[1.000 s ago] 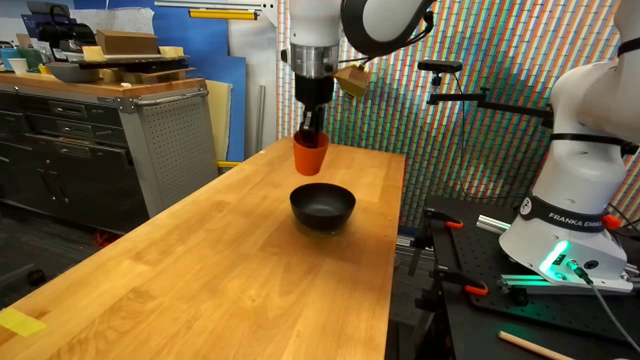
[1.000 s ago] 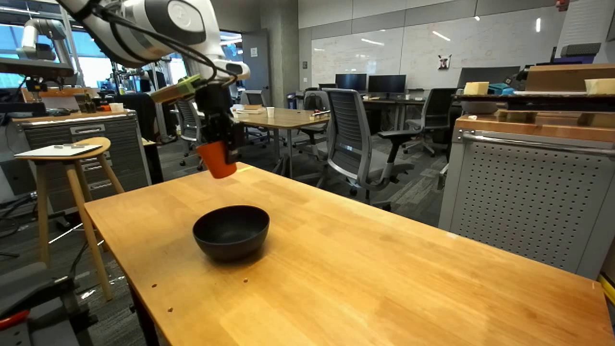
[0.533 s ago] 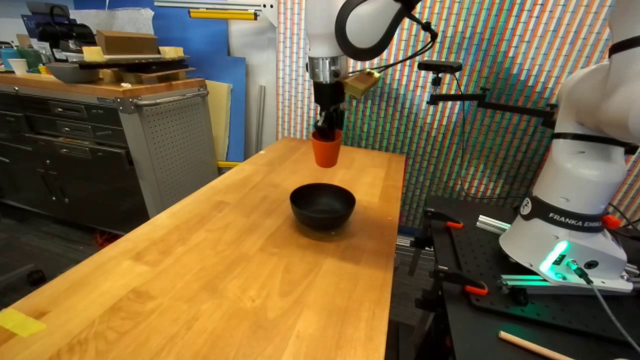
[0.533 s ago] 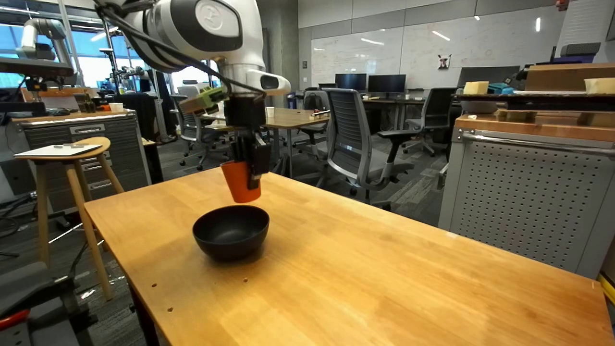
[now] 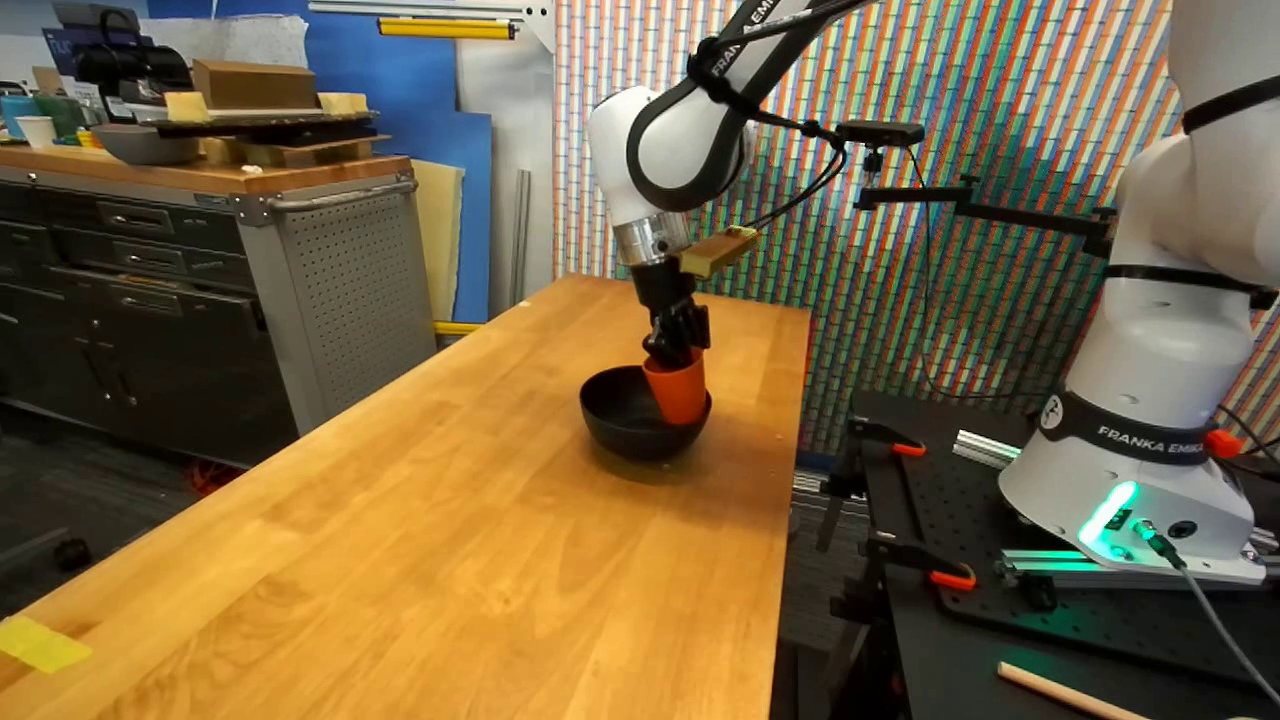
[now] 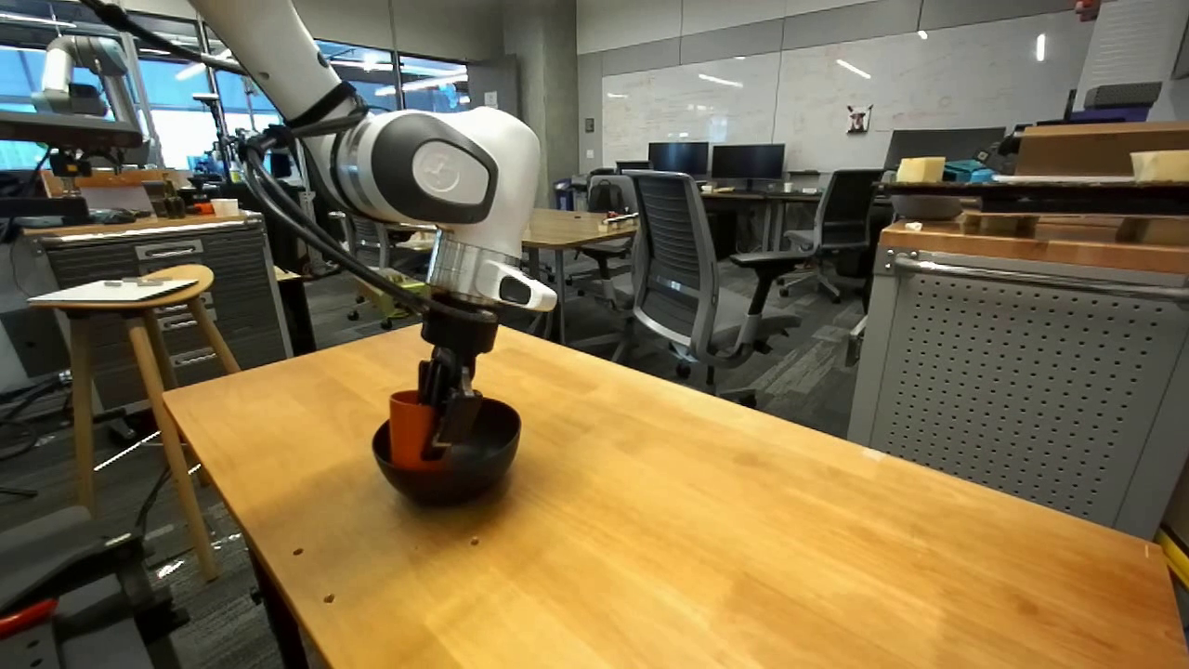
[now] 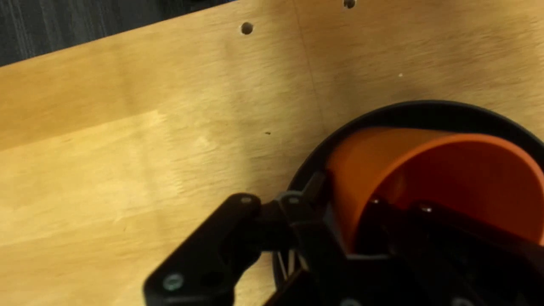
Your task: Pick up the orange cup and place it in the black bowl
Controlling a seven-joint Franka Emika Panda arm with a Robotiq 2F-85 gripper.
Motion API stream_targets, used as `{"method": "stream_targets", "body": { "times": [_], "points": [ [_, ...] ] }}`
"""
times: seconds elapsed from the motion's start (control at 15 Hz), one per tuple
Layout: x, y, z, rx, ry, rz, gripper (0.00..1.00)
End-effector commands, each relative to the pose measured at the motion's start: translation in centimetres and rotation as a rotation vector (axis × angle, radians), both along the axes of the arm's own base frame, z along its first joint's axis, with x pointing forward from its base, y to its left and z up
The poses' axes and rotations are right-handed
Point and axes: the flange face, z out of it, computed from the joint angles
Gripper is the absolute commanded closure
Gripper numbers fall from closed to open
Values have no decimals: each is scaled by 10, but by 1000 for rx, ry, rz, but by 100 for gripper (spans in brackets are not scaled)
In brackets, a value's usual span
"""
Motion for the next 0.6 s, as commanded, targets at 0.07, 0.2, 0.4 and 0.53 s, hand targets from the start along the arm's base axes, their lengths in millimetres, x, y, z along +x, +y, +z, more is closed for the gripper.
{"method": "stream_targets", "body": {
  "times": [0.07, 0.2, 0.4, 0.53],
  "points": [
    [10, 9, -10, 91, 5, 60, 98],
    [11, 13, -9, 82, -32, 104, 98],
    [14, 17, -7, 72, -90, 150, 66],
    [16, 18, -5, 75, -121, 171, 60]
  ]
}}
